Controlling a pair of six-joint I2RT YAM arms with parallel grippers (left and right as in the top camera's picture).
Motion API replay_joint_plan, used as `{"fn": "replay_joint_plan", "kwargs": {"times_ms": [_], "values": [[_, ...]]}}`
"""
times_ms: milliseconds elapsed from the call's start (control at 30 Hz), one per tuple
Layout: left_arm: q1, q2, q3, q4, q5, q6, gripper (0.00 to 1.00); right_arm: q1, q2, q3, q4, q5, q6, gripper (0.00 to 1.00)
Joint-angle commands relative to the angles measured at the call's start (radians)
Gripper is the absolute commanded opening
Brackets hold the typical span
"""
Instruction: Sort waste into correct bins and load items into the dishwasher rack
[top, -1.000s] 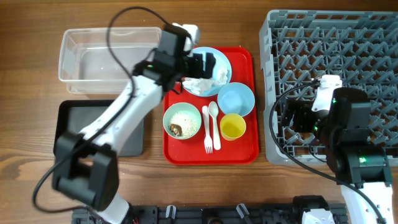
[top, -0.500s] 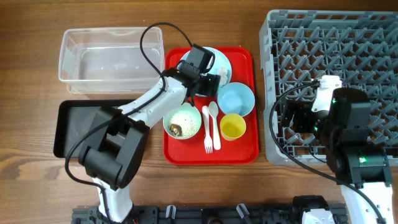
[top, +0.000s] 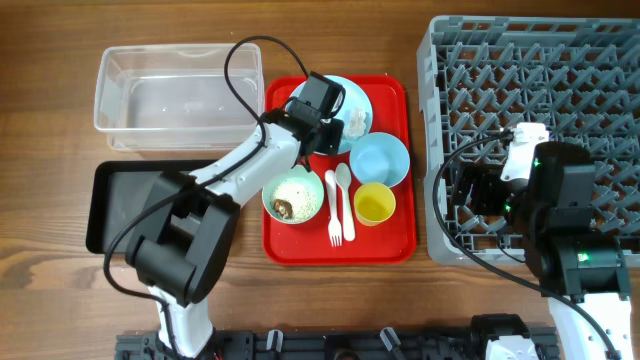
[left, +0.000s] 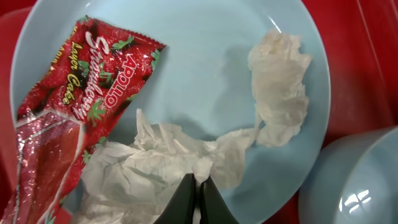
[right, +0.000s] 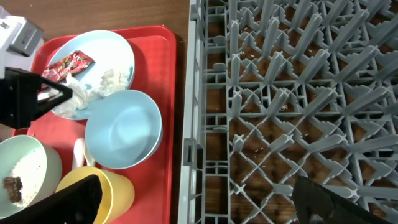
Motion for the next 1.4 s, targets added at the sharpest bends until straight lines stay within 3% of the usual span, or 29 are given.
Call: {"fn": "replay_joint_plan", "kwargs": {"times_ms": [0,267,600,633,667,700,900,1200,1367], "values": [[0.029,-0.154,0.013,0.009,-0.011,0.001,0.04,0.004,0.002,0.021,-0.002,0.022,-0.005,1.0],[0.205,-0.364,0.013,0.024,-0.011,0.001,0.04,0.004,0.002,0.021,-0.001,0.032,-0.005,1.0],[0.427,-0.339,0.012,-0.039,-0.01,0.001,0.04,0.004,0.002,0.021,-0.002,0.032,-0.005,1.0],[0.435,-0.331,0.012,-0.049,-0.01,0.001,0.14,0.004,0.002,0.021,-0.002,0.032,-0.005,1.0],[0.438,-0.326,0.012,-0.053,-0.009,0.001,0.4,0.004,0.002,0.021,-0.002,0.032,-0.005,1.0],[0.437,-0.325,0.012,-0.056,-0.005,0.001,0.52,0.004,0.002,0.021,-0.002,0.032,-0.005,1.0],[0.372,-0.323,0.012,-0.04,0.032,0.002,0.65,0.004,0.002,0.021,-0.002,0.032,-0.005,1.0],[0.17,-0.249,0.012,-0.029,0.045,0.13,0.72,0.004,0.002,0.021,-0.001,0.032,-0.005,1.0],[0.113,-0.146,0.012,-0.018,0.034,0.136,0.73,0.004,0.002,0.021,-0.002,0.032,-0.005,1.0]]}}
